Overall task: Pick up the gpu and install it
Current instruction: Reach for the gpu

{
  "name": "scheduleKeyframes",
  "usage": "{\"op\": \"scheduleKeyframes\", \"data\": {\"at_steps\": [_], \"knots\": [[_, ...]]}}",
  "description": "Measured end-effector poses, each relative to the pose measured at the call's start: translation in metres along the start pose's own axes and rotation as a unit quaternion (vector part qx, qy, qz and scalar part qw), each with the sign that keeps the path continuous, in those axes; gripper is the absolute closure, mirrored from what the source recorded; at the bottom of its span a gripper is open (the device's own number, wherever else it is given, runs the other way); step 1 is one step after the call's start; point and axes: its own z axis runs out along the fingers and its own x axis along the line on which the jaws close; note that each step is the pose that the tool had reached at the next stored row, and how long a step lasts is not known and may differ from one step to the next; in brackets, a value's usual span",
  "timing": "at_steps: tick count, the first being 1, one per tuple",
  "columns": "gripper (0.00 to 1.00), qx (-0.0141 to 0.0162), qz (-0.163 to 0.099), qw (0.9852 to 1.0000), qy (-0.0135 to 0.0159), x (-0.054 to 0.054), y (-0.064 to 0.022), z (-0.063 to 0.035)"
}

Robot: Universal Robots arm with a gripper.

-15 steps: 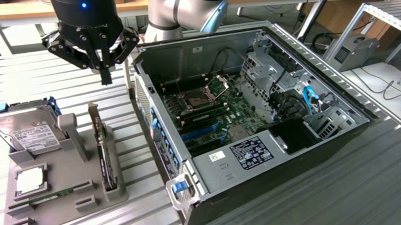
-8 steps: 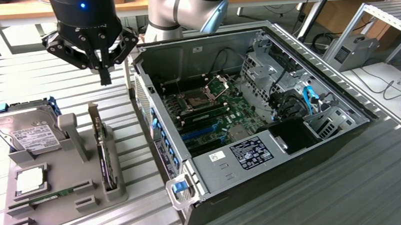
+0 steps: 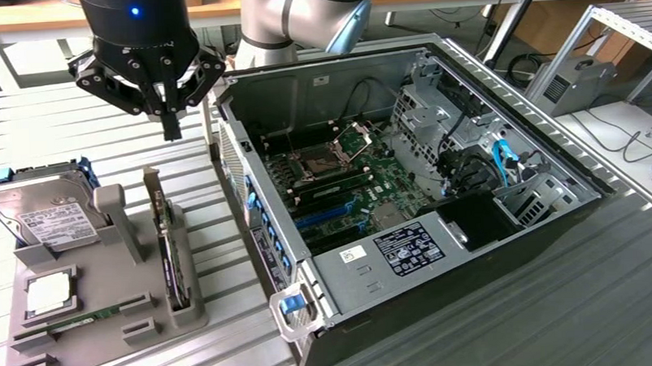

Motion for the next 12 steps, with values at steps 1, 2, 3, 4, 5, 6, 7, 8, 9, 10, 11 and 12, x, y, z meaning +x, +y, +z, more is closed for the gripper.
{"op": "scheduleKeyframes", "data": {"at_steps": [1,2,3,4,5,6,7,8,9,10,11,12], "knots": [[0.89,0.0,0.0,1.0,0.0,0.0,-0.0004,0.0],[0.89,0.0,0.0,1.0,0.0,-0.0001,-0.0008,0.0],[0.89,0.0,0.0,1.0,0.0,-0.0001,-0.0013,0.0],[0.89,0.0,0.0,1.0,0.0,-0.0001,-0.0018,0.0],[0.89,0.0,0.0,1.0,0.0,-0.0002,-0.0023,0.0],[0.89,0.0,0.0,1.0,0.0,-0.0002,-0.0028,0.0001],[0.89,0.0,0.0,1.0,0.0,-0.0003,-0.0036,0.0001],[0.89,0.0,0.0,1.0,0.0,-0.0003,-0.0039,0.0001],[0.89,0.0,0.0,1.0,0.0,-0.0003,-0.0042,0.0001],[0.89,0.0,0.0,1.0,0.0,-0.0003,-0.0045,0.0001],[0.89,0.0,0.0,1.0,0.0,-0.0004,-0.0048,0.0001],[0.89,0.0,0.0,1.0,0.0,-0.0004,-0.005,0.0001]]}}
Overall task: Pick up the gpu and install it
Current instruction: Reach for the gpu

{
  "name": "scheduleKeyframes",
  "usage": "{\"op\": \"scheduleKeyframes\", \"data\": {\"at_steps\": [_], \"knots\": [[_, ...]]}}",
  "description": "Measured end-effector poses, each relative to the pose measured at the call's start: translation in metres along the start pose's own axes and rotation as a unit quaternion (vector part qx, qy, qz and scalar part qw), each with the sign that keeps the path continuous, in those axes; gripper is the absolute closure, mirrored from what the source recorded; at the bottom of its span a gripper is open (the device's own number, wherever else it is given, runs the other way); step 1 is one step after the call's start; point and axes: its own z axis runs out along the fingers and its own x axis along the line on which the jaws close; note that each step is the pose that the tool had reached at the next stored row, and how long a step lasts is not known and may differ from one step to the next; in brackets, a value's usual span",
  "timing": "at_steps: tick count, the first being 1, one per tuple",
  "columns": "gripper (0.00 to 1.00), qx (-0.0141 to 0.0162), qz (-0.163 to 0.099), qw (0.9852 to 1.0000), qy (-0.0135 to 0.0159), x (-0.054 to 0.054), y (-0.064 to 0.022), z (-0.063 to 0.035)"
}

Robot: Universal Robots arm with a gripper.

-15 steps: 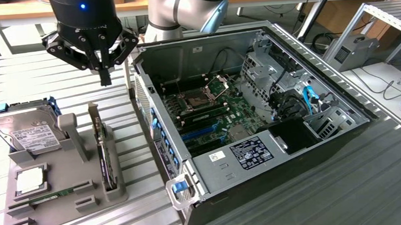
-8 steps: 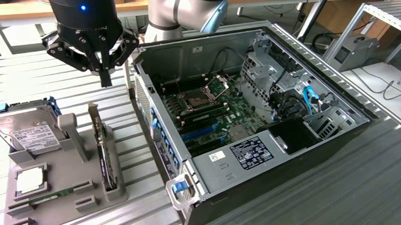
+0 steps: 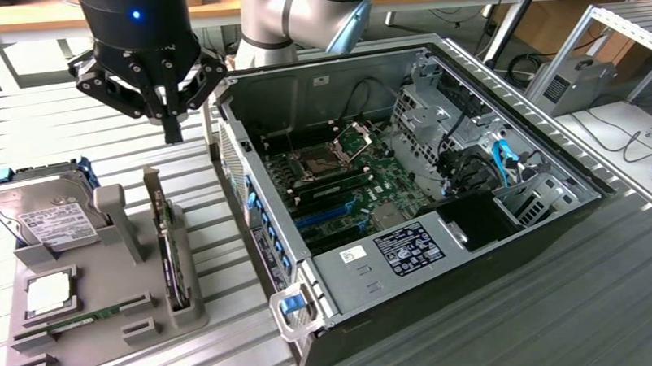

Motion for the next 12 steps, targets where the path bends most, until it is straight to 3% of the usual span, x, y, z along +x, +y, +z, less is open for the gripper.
{"op": "scheduleKeyframes", "data": {"at_steps": [12], "knots": [[0.89,0.0,0.0,1.0,0.0,-0.0006,-0.0082,0.001]]}}
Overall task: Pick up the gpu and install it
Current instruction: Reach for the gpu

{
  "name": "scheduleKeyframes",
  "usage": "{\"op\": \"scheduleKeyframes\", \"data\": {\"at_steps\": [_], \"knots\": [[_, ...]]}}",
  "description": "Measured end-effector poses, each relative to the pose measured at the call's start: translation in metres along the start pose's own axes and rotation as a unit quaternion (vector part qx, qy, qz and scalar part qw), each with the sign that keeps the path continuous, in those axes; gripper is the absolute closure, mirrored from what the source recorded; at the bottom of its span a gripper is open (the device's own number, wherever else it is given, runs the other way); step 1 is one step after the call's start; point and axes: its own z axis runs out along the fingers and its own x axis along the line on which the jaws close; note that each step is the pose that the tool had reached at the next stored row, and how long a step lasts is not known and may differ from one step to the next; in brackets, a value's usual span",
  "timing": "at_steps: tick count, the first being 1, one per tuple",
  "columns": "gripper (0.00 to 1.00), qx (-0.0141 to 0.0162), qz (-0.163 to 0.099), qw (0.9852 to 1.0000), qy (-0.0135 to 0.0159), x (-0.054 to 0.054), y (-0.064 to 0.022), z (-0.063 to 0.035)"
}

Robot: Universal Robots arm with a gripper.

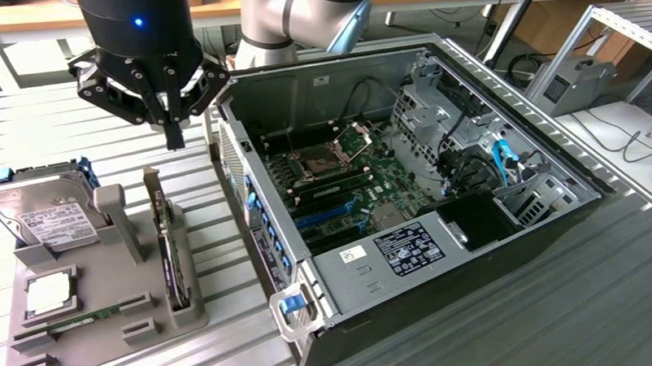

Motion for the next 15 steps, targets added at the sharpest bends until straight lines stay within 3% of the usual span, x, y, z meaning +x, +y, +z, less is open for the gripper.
{"op": "scheduleKeyframes", "data": {"at_steps": [15], "knots": [[0.89,0.0,0.0,1.0,0.0,-0.0004,-0.0055,0.0008]]}}
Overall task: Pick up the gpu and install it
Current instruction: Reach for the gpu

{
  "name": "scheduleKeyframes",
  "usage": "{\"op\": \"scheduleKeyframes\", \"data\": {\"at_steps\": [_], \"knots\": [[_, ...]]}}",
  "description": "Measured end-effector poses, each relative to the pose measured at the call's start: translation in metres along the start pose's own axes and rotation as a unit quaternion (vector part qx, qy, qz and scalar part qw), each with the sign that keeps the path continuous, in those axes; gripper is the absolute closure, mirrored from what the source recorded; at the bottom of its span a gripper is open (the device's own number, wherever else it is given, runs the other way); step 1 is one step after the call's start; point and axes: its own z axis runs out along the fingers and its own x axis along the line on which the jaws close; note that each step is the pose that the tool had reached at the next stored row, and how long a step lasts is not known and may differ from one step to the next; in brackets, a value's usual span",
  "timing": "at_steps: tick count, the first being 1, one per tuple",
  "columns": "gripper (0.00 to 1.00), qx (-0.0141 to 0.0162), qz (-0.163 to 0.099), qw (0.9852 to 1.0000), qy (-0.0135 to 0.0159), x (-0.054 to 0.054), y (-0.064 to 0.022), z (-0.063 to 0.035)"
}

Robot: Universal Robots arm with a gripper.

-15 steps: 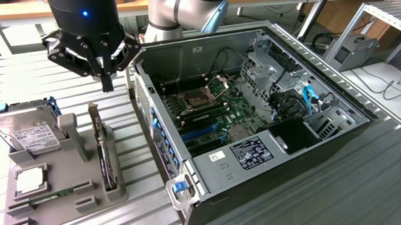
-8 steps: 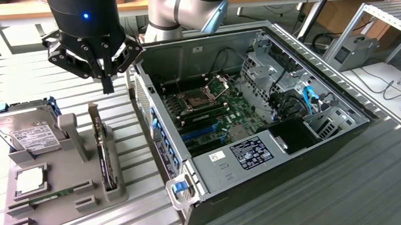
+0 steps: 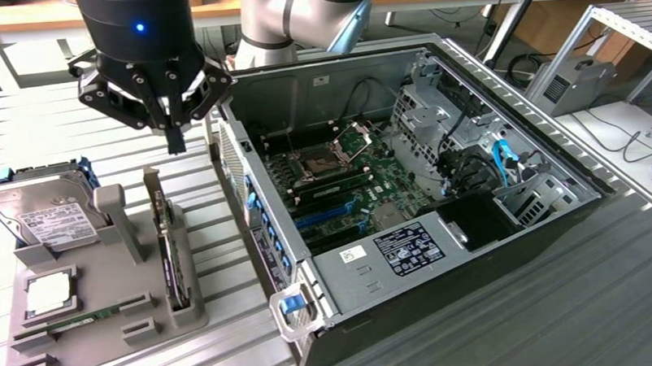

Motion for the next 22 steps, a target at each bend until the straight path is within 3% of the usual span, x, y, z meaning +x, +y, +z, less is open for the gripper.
{"op": "scheduleKeyframes", "data": {"at_steps": [22], "knots": [[0.89,0.0,0.0,1.0,0.0001,-0.001,-0.0158,-0.0001]]}}
